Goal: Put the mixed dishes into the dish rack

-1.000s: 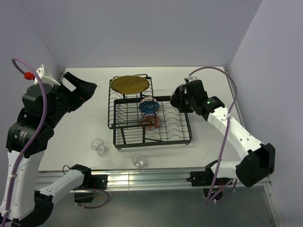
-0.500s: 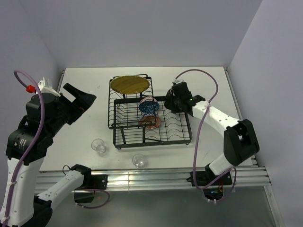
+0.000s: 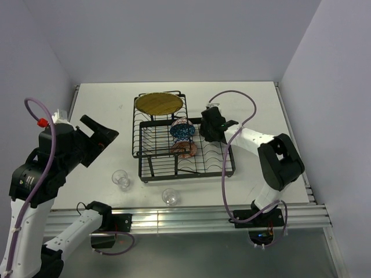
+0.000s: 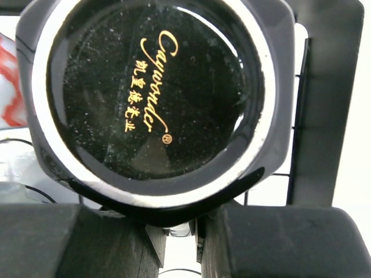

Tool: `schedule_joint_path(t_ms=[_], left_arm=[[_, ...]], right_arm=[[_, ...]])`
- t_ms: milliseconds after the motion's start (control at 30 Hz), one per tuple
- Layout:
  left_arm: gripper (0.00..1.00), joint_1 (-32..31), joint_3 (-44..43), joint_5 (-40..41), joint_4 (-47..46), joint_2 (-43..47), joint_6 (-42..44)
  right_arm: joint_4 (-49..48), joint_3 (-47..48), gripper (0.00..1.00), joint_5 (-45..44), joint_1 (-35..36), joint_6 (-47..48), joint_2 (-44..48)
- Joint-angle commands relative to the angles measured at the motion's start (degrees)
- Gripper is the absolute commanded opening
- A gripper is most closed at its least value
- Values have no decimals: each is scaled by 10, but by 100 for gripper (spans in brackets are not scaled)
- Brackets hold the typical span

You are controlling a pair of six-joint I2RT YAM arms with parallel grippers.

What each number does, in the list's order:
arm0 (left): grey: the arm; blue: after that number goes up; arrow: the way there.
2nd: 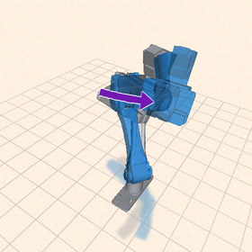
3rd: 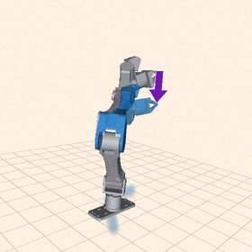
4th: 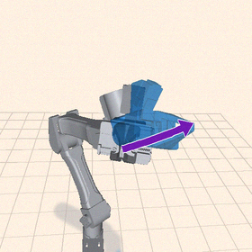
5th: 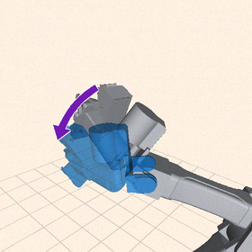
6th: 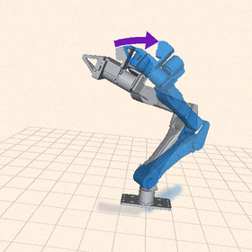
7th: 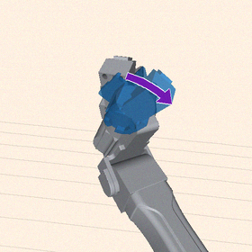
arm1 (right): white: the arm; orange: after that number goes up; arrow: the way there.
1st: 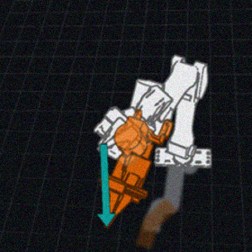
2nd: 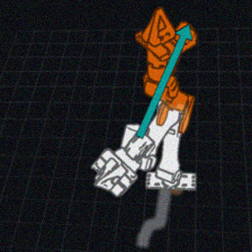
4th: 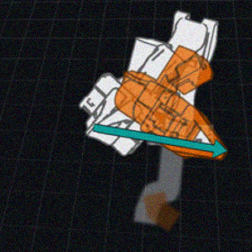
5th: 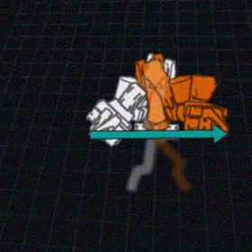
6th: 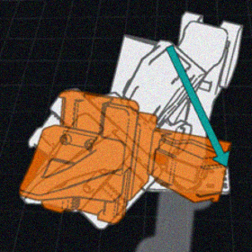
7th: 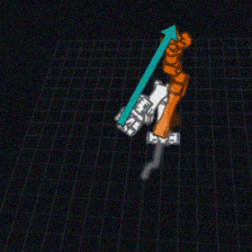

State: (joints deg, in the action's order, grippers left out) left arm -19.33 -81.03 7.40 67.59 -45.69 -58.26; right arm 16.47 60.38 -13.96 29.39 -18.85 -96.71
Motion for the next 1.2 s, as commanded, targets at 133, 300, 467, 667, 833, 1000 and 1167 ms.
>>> schedule_joint_path(t_ms=[133,300,467,667,833,1000,1167], left_arm=[[99,-1,17,-3,10,21,-17],[99,-1,29,-16,0,19,-11],[99,-2,39,-28,-13,15,-2],[99,-2,46,-32,-20,10,11],[99,-1,55,-12,-2,-4,15],[99,0,90,-19,-11,-13,13],[99,15,105,-33,-18,-26,6]], right_arm=[[-43,5,0,-40,16,-20,-8],[-10,13,38,-41,27,-29,-16],[11,7,77,-68,47,-47,-9],[48,4,85,-92,61,-75,35],[92,4,86,-93,64,-101,124],[164,14,84,-56,87,-134,225],[177,-24,76,69,143,-164,308]])
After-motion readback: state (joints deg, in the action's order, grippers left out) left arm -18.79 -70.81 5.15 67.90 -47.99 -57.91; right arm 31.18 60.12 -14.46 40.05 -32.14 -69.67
